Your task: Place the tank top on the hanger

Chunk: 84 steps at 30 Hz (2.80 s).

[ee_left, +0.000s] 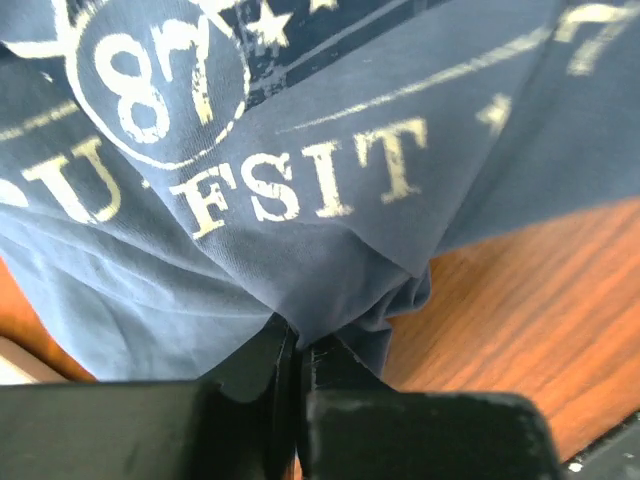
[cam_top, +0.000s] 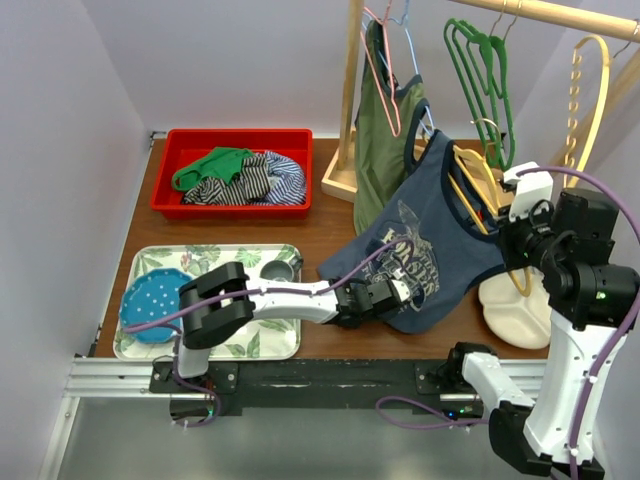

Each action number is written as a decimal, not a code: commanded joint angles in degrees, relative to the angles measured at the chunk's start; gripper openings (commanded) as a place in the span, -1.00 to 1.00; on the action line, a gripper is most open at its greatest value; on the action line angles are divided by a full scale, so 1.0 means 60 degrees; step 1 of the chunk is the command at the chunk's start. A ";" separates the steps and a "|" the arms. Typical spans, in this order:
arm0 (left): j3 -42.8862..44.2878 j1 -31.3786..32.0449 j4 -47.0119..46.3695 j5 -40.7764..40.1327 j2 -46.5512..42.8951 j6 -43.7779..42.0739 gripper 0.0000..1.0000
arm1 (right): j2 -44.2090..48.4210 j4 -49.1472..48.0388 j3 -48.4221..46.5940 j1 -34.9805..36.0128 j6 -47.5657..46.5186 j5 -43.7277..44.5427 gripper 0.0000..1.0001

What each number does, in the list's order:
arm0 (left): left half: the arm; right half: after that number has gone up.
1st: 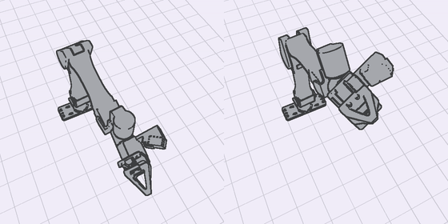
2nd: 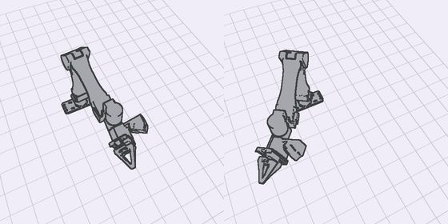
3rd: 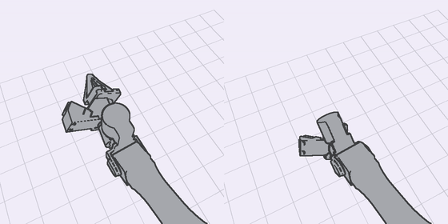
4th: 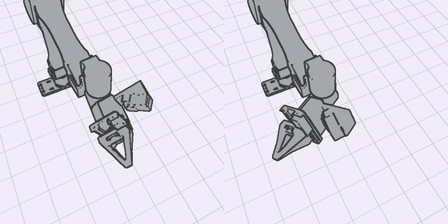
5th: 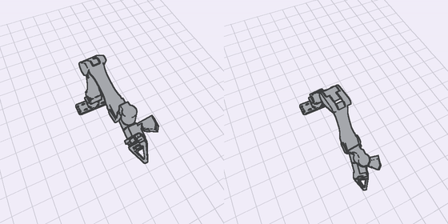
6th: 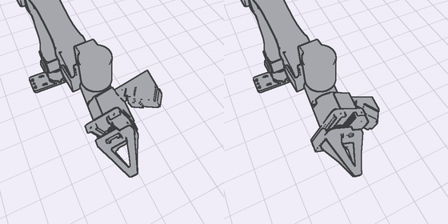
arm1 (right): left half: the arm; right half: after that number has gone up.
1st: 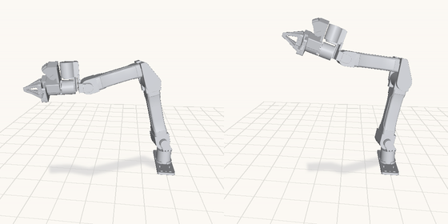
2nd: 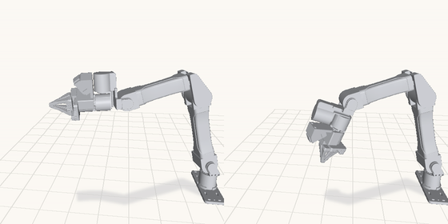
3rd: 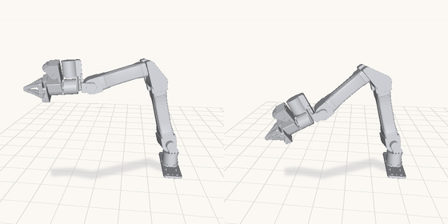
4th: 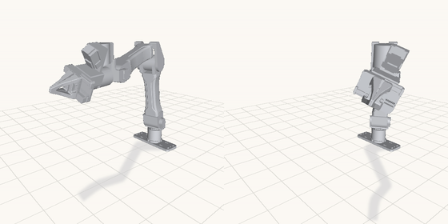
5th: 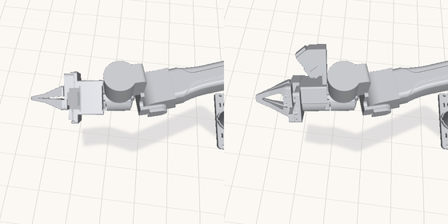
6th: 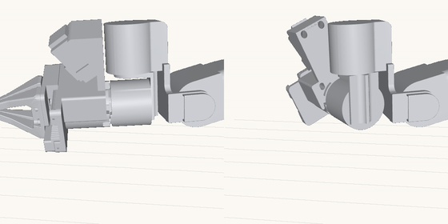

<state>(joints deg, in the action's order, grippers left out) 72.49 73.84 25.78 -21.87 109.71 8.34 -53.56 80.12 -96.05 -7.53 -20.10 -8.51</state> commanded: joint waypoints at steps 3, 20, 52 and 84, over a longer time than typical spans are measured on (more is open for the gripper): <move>0.0634 -0.0003 -0.1334 0.1616 -0.1085 -0.0071 -1.00 | 0.0152 -0.0652 0.0071 -0.0034 0.0186 0.0202 -1.00; 0.3622 -0.1217 -0.5365 0.6250 -0.0415 0.0733 -1.00 | -0.0316 -0.1253 -0.0251 -0.0034 0.0449 0.0730 -1.00; -0.3893 -0.2800 -0.2613 0.3250 -1.0139 0.0016 1.00 | -0.3626 -0.1546 -0.3779 -0.0005 0.2104 -0.1072 -1.00; -0.3820 -0.2800 -0.1953 0.2531 -1.1195 0.0251 1.00 | -0.4725 -0.2044 -0.5085 0.1665 0.2485 0.0963 -1.00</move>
<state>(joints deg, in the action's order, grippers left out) 48.99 57.12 15.55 -6.24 43.44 8.86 -81.10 75.26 -122.89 2.42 -8.80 -5.17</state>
